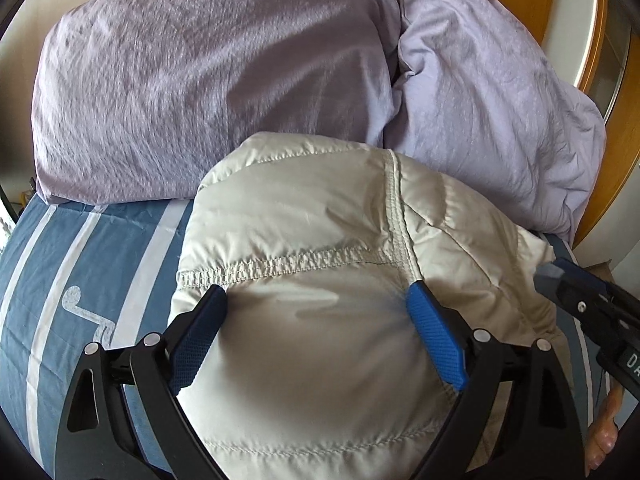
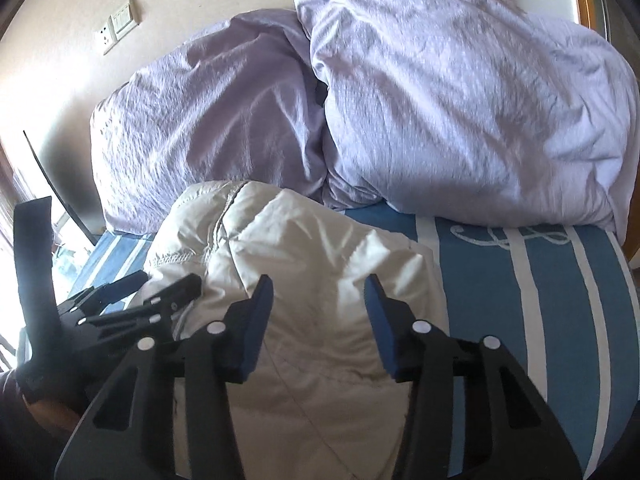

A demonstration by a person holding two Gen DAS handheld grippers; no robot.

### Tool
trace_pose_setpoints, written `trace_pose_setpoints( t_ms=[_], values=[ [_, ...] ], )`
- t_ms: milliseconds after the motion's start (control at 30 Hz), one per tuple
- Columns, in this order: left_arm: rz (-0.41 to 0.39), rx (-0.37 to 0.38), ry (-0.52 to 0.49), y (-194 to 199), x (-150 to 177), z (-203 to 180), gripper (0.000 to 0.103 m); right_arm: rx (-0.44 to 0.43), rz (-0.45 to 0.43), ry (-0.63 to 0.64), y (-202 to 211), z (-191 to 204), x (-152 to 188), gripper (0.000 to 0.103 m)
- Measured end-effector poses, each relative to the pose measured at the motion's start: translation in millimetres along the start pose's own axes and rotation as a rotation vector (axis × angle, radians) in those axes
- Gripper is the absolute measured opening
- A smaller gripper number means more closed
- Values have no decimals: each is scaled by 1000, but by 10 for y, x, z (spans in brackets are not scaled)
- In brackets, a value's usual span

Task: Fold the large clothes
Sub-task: 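Press the jacket bundle flat with both open grippers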

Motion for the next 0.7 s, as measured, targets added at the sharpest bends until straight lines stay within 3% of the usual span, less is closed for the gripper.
trace_pose_setpoints(
  t_ms=[233,467,700],
  values=[
    [7,-13,3,-16,70,-94,92,43,-21,-18,-89,-103,-18,47],
    [0,-24,-14,-35,64,-117,92,97,-10,-12,-295,-236,175,45],
    [-11,-40,-42,-63,48,-142,93,98,-15,-16,-404,-256,283,46]
  ],
)
Point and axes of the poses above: each gripper's, at about its wrist camera, not at the fingertips, and y roughly against the way its jaws point, z to its left, x to its underside, the point moved 9 cm from there along -y, roughly the way its jaws point, and after that the axes turned 4 degrees about x, right-handed, at the moved point
